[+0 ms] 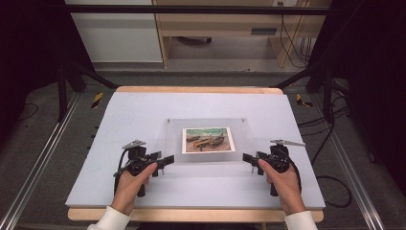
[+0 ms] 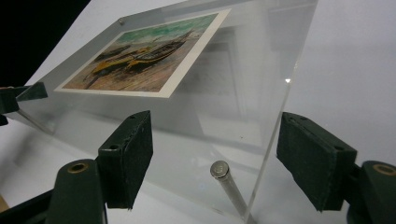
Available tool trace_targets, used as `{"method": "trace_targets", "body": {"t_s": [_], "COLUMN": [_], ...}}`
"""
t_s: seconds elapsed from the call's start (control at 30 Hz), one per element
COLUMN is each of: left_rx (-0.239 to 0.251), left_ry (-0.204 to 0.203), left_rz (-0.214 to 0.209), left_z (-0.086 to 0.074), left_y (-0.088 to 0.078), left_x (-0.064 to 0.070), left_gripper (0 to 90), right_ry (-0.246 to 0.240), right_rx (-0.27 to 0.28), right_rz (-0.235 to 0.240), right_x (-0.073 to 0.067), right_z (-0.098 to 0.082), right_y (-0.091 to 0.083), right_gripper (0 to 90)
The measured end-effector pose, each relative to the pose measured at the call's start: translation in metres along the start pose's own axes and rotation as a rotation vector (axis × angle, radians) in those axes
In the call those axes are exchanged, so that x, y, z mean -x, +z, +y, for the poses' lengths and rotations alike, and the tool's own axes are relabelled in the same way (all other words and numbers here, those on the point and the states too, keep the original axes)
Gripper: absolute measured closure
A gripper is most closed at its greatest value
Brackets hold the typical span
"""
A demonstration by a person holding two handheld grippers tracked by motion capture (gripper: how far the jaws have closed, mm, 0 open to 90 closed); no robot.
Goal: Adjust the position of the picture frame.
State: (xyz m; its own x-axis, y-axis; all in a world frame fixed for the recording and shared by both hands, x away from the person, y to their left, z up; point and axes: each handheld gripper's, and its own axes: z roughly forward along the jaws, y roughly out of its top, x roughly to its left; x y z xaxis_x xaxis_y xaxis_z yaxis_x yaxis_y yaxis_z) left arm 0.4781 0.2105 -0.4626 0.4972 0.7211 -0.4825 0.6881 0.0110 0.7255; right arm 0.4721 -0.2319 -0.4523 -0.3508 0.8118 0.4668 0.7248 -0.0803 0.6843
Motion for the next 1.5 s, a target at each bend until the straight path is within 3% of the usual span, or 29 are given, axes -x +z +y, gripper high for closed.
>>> {"method": "trace_targets", "body": {"t_s": [0.1,0.6,0.8,1.0,1.5], "left_rx": [0.0,-0.012,-0.041,-0.037,-0.022], "left_ry": [0.0,0.005,0.019,0.023,0.097], "left_rz": [0.0,-0.006,0.007,0.026,0.06], "left_z": [0.0,0.002,0.008,0.012,0.01], "left_y": [0.0,0.0,0.0,0.001,-0.005], "left_x": [0.0,-0.002,-0.002,-0.004,0.003], "left_gripper": [22.8,23.3,23.5,23.8,26.4], "right_ry": [0.009,-0.003,0.0,-0.001,-0.083], "right_rx": [-0.005,-0.01,-0.004,0.005,0.036], "right_rz": [0.019,0.014,0.001,-0.003,-0.026], "right_x": [0.0,0.0,-0.002,-0.005,-0.012], "right_z": [-0.001,0.001,0.001,0.001,-0.005], "right_y": [0.002,0.003,0.003,0.006,0.0], "right_gripper": [26.8,27.1,28.0,28.2,28.8]}}
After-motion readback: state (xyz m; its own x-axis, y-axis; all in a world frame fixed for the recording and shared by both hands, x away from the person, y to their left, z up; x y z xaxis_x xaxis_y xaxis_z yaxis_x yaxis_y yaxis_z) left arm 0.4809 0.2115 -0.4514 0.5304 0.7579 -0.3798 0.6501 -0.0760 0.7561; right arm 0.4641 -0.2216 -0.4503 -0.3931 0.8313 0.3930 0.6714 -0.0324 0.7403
